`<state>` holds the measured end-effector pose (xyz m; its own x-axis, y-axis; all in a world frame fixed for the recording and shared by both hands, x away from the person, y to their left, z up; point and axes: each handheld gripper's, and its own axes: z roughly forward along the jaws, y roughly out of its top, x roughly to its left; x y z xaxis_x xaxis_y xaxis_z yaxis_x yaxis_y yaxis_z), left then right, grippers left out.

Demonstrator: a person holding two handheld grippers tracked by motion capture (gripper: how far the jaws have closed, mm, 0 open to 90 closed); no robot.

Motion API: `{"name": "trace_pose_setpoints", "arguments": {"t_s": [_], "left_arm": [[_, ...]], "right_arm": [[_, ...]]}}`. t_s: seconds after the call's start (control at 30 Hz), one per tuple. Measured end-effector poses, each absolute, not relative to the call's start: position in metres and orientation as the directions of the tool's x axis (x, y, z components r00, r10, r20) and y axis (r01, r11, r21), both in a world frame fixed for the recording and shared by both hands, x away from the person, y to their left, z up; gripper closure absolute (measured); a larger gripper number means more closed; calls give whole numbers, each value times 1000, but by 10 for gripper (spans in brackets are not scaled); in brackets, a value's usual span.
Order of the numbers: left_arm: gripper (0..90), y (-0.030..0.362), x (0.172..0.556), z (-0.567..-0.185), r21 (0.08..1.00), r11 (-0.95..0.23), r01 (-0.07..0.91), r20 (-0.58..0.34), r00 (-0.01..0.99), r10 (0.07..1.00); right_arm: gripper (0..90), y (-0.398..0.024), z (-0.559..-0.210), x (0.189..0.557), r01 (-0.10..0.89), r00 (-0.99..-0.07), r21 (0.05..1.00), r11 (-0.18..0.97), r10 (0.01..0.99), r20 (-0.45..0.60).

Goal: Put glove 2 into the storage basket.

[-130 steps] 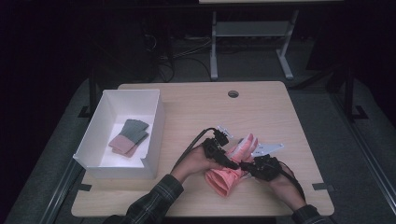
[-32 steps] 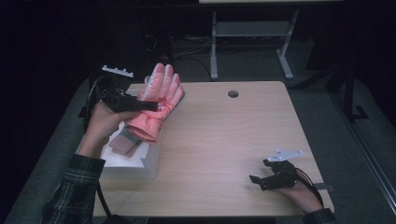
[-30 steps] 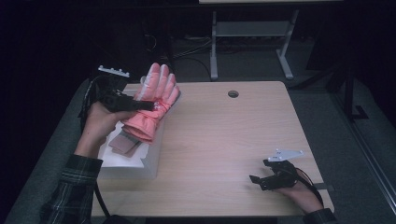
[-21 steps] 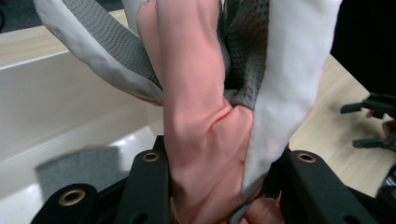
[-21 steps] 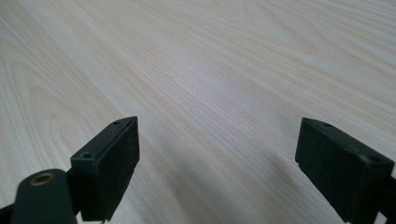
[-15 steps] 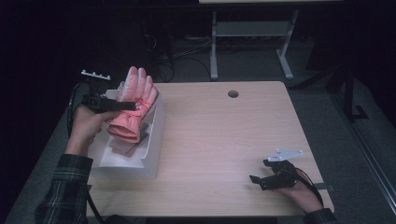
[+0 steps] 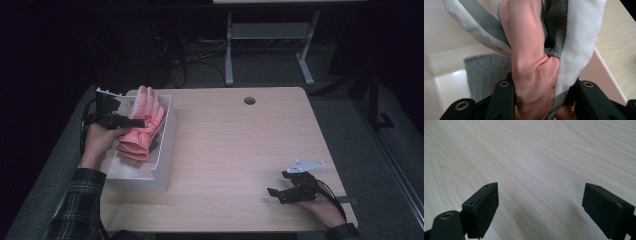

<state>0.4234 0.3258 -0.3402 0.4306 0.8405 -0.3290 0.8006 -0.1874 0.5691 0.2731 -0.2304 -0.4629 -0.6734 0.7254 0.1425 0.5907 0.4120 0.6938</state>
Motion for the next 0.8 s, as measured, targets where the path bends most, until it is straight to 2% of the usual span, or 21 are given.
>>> {"name": "trace_pose_setpoints", "arguments": {"t_s": [0.27, 0.6, 0.7, 0.8], "left_arm": [[622, 316, 429, -377, 497, -221, 839, -344, 424, 838], [595, 313, 433, -408, 436, -204, 877, -398, 392, 829], [552, 315, 433, -410, 444, -201, 873, -402, 394, 826], [438, 319, 432, -408, 465, -190, 865, -401, 397, 825]], "right_arm": [[135, -230, -463, 273, 588, -676, 694, 416, 723, 139], [135, -230, -462, 273, 588, -678, 692, 418, 722, 140], [135, -229, -463, 273, 583, -683, 693, 423, 718, 136], [135, -229, -463, 273, 587, -679, 693, 418, 720, 141]]}}
